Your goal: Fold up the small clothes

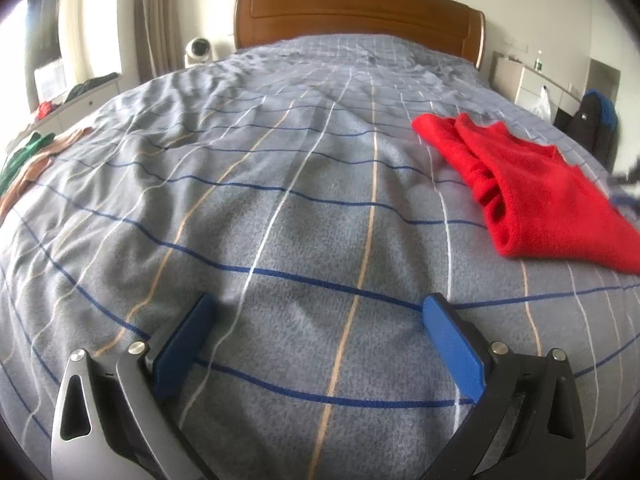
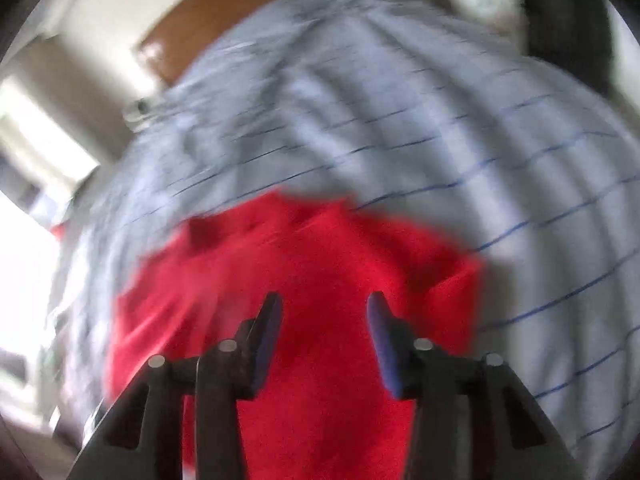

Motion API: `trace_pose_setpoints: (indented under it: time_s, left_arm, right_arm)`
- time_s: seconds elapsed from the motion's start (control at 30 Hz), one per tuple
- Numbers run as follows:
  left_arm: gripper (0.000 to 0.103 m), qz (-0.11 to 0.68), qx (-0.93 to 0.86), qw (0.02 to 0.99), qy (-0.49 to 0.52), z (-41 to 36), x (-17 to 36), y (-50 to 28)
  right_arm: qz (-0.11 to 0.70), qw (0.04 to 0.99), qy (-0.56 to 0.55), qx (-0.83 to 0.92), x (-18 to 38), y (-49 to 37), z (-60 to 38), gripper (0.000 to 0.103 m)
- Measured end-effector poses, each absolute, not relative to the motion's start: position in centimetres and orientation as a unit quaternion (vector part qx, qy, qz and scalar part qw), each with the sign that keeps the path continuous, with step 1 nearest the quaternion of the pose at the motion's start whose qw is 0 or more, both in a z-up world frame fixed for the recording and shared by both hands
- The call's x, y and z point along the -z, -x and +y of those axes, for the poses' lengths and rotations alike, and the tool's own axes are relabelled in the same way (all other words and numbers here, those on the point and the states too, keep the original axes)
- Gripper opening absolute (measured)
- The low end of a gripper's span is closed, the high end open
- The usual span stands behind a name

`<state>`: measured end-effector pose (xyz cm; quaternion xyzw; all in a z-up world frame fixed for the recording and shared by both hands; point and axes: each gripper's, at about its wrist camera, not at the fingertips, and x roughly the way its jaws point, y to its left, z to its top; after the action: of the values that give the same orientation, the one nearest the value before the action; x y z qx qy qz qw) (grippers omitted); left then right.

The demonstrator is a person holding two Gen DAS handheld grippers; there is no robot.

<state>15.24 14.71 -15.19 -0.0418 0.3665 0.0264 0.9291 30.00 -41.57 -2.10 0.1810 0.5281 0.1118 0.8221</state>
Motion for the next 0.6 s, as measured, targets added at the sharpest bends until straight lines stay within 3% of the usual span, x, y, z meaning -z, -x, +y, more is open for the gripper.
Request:
trace_pose_setpoints:
  time_s: [0.07, 0.17, 0.23, 0.3, 0.4, 0.6]
  left_arm:
    - [0.103, 0.366, -0.026, 0.929, 0.042, 14.7, 15.2, -15.2]
    - [0.103, 0.363, -0.025, 0.931, 0.040, 14.7, 15.2, -15.0]
    - [0.103, 0.363, -0.026, 0.931, 0.038, 14.6, 15.3, -15.0]
    - [0.103, 0.363, -0.027, 0.931, 0.037, 14.6, 15.3, -15.0]
    - [0.103, 0.365, -0.028, 0.930, 0.036, 14.6, 15.2, -15.0]
    - [0.102, 0.393, -0.030, 0.918, 0.047, 14.8, 14.1, -13.4]
  right_arm:
    - [0.563, 0.806, -0.146, -0.112, 4.3, -28.7, -40.6, 0.051]
    - [0.549, 0.829, -0.091, -0.056, 4.9, -26.7, -42.4, 0.040]
    - [0.528, 0.843, -0.104, -0.013, 3.4, -25.4, -44.5, 0.045]
    - [0.502, 0.852, -0.148, -0.014, 1.6, -24.4, -46.2, 0.063]
    - [0.500, 0.839, -0.211, -0.032, 0.8, -23.5, -48.6, 0.064]
    - [0.534, 0.796, -0.280, -0.048, 5.6, -24.8, -48.8, 0.064]
